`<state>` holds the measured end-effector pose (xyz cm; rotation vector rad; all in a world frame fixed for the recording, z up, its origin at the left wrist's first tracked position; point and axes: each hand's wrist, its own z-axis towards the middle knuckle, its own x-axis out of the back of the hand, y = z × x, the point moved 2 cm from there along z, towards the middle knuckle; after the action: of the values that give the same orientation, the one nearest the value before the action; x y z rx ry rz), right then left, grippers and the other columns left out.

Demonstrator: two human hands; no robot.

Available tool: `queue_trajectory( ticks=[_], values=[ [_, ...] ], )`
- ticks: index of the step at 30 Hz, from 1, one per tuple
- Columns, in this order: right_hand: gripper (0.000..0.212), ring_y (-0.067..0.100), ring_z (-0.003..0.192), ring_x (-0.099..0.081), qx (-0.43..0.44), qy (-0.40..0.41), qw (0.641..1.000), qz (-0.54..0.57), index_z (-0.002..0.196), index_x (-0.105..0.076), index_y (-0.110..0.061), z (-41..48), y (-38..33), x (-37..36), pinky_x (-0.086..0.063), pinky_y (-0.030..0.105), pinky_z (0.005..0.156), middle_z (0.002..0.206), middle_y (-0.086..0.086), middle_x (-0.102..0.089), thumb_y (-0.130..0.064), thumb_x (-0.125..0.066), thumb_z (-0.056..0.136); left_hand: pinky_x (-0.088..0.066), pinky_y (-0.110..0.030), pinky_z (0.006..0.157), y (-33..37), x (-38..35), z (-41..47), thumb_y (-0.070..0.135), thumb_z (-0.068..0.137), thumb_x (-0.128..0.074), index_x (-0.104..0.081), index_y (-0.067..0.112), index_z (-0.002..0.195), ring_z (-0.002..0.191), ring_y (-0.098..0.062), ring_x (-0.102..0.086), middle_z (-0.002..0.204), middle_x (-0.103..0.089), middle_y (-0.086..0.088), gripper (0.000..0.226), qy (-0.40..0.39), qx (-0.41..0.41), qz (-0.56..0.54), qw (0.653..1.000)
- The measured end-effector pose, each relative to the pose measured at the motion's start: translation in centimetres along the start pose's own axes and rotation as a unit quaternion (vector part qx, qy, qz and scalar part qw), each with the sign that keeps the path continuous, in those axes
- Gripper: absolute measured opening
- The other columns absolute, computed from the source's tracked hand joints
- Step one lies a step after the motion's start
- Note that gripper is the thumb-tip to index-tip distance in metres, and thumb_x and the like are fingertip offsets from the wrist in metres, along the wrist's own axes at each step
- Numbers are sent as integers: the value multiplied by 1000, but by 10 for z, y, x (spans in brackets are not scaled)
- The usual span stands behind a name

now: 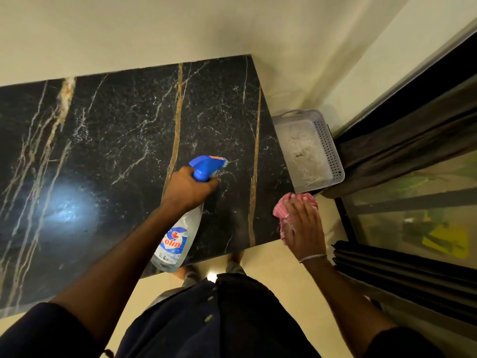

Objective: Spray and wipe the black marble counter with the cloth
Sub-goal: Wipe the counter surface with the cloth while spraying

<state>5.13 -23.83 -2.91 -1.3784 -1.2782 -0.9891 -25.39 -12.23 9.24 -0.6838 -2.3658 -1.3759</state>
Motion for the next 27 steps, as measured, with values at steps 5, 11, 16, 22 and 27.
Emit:
queue_trajectory(
  ticks=[5, 11, 16, 22, 27],
  values=[
    [59, 33, 144, -31, -88, 30, 995, 25, 151, -33, -12, 12, -3, -10, -28, 52, 117, 154, 15, -38, -41, -22, 101, -55, -33, 74, -2, 5, -3, 25, 83, -71, -60, 16, 98, 80, -22, -66, 87, -67, -10, 20, 0, -15, -7, 1000],
    [63, 36, 151, -10, -41, 32, 997, -65, 156, -23, -14, 19, -54, -13, -13, 56, 120, 162, 15, -19, -41, -27, 100, -47, -22, 63, -13, 19, -7, 23, 83, -71, -60, 12, 101, 72, -13, -62, 81, -64, -2, 24, 13, -4, -31, 999],
    [78, 34, 151, -11, 133, -8, 991, -28, 156, -20, -20, 21, -143, -24, -18, 58, 119, 163, 9, -19, -37, -55, 89, -49, -26, 61, -19, 37, -11, 26, 81, -72, -62, 14, 86, 65, -14, -59, 76, -65, -4, 17, 63, -9, -21, 998],
    [47, 23, 142, -36, 232, 7, 962, 143, 138, -49, -23, 57, -205, -6, -25, 49, 119, 146, 3, -50, -30, -36, 94, -47, -24, 62, -34, 57, -20, 34, 79, -75, -62, 13, 84, 61, -11, -57, 71, -63, 0, 25, 90, -10, -23, 996],
    [32, 3, 117, -56, -83, -140, 756, 634, 132, -58, -23, 85, -204, 51, -46, 16, 93, 125, -6, -62, -21, -40, 105, -44, -24, 62, -44, 79, -23, 28, 81, -74, -60, 19, 83, 64, -11, -58, 72, -61, 2, 17, 102, -13, -44, 994]
  ],
)
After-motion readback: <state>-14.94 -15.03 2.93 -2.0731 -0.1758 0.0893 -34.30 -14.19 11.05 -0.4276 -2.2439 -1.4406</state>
